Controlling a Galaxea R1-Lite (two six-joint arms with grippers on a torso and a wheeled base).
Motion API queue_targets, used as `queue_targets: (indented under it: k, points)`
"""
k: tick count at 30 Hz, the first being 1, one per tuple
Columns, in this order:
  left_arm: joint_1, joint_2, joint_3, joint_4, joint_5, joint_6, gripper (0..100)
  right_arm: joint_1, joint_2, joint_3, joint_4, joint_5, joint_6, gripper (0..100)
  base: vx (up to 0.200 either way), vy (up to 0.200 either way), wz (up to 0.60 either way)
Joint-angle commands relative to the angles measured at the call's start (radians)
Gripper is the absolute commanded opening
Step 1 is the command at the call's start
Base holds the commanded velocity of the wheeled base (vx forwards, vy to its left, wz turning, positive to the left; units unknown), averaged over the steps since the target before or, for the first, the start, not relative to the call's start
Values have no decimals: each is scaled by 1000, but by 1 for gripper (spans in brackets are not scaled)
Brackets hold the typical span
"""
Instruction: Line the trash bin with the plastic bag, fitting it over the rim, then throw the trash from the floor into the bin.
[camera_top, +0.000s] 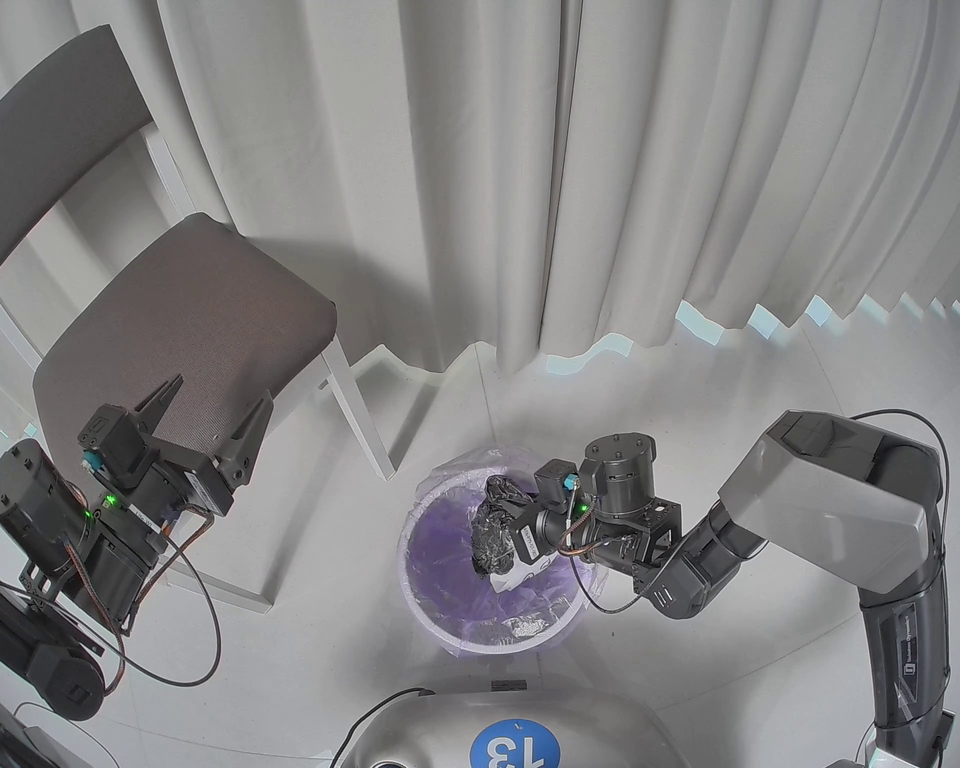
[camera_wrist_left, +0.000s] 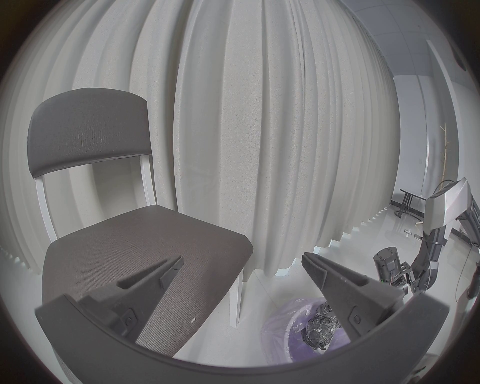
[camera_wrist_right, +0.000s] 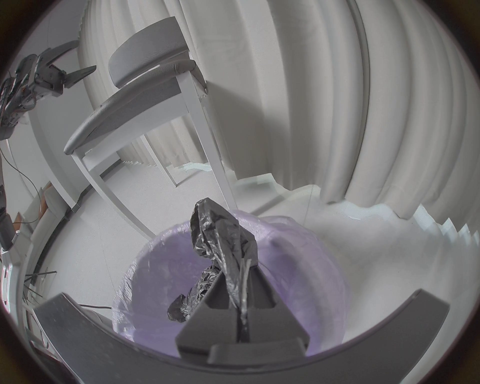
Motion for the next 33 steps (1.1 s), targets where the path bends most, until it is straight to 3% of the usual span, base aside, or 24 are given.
queue_targets:
  k: [1, 11, 21, 33]
  points:
    - [-1, 7, -2, -18, 0, -1, 100, 39, 8, 35, -27, 2, -2, 0, 0, 0, 0]
    - [1, 19, -6, -18, 0, -1, 100, 74, 79, 9, -30, 1, -9, 0, 0, 0, 0]
    - [-1, 22, -6, -18, 0, -2, 100, 128, 65, 98, -96, -1, -16, 0, 0, 0, 0]
    - [-7, 46, -12, -18, 0, -1, 100, 33, 133, -65, 0, -1, -12, 0, 0, 0, 0]
